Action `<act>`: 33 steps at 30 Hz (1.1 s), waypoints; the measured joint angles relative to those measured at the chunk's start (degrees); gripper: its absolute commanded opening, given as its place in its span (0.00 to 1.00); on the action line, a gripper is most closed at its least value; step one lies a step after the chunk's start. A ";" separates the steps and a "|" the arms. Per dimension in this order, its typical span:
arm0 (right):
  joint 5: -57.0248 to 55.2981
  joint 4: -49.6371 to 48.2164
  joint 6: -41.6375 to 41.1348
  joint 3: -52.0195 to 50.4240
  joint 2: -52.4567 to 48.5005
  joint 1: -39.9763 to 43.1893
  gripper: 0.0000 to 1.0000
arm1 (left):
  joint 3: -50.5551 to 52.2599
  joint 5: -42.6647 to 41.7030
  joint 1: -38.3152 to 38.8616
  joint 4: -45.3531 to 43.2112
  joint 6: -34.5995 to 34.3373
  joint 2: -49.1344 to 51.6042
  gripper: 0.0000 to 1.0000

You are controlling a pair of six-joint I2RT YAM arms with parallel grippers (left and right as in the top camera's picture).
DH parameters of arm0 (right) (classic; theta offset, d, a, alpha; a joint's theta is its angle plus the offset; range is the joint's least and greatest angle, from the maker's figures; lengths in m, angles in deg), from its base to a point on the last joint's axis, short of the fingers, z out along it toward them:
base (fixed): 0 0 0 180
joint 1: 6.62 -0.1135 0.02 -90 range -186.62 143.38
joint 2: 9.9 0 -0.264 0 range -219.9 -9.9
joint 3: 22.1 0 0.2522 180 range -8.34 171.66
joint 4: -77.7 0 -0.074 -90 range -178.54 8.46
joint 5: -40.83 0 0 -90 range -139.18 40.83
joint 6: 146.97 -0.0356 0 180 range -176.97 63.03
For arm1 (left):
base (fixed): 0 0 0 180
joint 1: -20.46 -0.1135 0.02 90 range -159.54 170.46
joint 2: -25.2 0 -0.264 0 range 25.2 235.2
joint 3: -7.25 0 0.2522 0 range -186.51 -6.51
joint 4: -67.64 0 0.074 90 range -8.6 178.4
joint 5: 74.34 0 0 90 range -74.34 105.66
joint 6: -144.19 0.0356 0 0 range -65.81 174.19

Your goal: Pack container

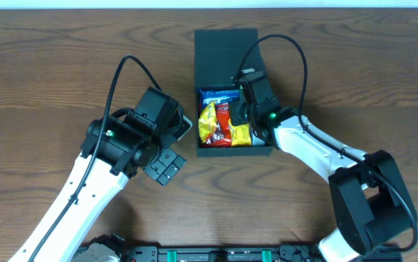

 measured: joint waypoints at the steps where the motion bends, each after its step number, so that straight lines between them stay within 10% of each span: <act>1: -0.33 -0.55 -0.31 0.00 0.00 -0.11 0.02 | 0.00 0.00 0.00 0.00 0.00 0.00 0.95; 33: -9.29 -7.58 -9.20 0.02 -0.59 -0.31 0.02 | 0.00 0.00 0.00 0.00 0.42 0.00 0.95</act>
